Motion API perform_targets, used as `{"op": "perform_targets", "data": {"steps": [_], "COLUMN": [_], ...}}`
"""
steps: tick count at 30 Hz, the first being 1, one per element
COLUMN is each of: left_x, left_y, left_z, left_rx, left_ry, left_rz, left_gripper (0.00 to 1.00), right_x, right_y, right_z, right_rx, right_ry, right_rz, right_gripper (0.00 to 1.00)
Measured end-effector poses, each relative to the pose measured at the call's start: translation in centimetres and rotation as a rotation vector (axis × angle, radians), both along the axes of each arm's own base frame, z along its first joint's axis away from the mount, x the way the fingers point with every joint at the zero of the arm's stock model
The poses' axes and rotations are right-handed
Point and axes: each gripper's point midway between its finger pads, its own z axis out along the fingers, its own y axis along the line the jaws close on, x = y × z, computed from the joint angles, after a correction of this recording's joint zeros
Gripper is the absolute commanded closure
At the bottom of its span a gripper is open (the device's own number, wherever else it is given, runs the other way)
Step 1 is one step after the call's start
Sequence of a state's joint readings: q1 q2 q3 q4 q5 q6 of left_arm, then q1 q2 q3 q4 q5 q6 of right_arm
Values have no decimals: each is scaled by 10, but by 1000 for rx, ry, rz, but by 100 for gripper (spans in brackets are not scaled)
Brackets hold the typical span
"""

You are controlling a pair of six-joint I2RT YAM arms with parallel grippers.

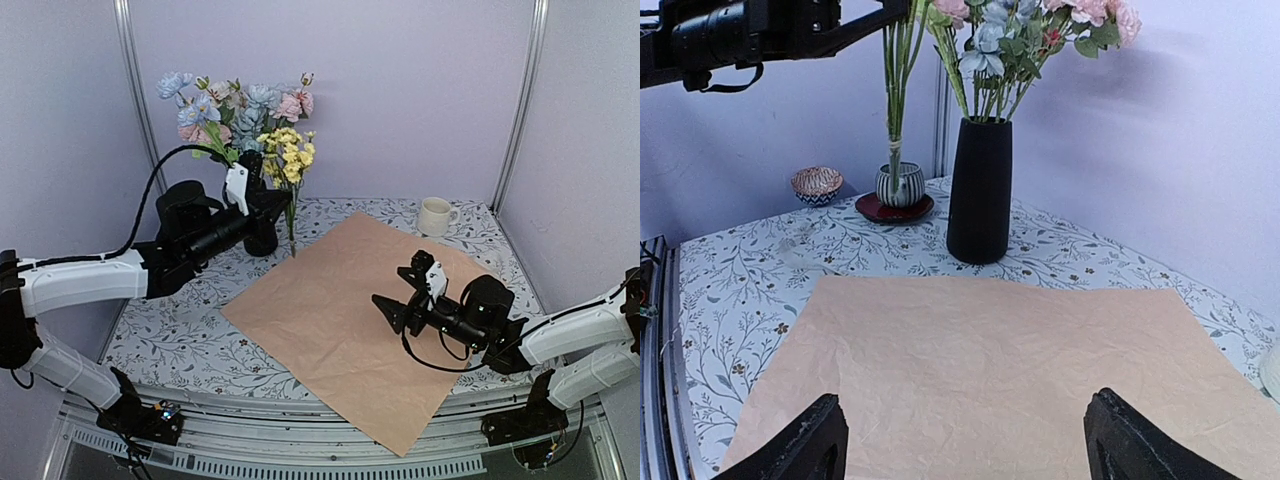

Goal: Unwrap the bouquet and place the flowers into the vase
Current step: Place the fake flower in the vase.

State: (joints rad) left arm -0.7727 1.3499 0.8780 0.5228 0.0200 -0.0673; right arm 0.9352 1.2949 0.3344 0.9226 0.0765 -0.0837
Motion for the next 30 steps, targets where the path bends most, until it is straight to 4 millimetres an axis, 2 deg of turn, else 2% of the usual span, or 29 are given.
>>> {"op": "perform_targets", "data": {"steps": [5,9,13,19,25,30], "left_x": [31,42,57,85,113,140], "left_y": [29,40,42,35,24,24], "left_z": [27,46,54,56,44,39], "left_rx": [105,172,236,333,393,429], "left_ry": [-135,-248,-343,-461,-538,-559], "left_rz": [164,246,299,375,444,502], "left_gripper": [100,100,100,100,100,100], "right_x": [4,5,6,6,6,6], "right_y": [-3,-4,-4,-4,-4,-4], "right_z": [10,11,11,12,13,12], "right_rx": [18,17,15,12,10,7], "right_ry": [-41,-55,-59,-68,-73,-75], "right_rz": [-27,-36,-39,-40,-40,-39], "right_gripper": [16,16,16,16,16,16]}}
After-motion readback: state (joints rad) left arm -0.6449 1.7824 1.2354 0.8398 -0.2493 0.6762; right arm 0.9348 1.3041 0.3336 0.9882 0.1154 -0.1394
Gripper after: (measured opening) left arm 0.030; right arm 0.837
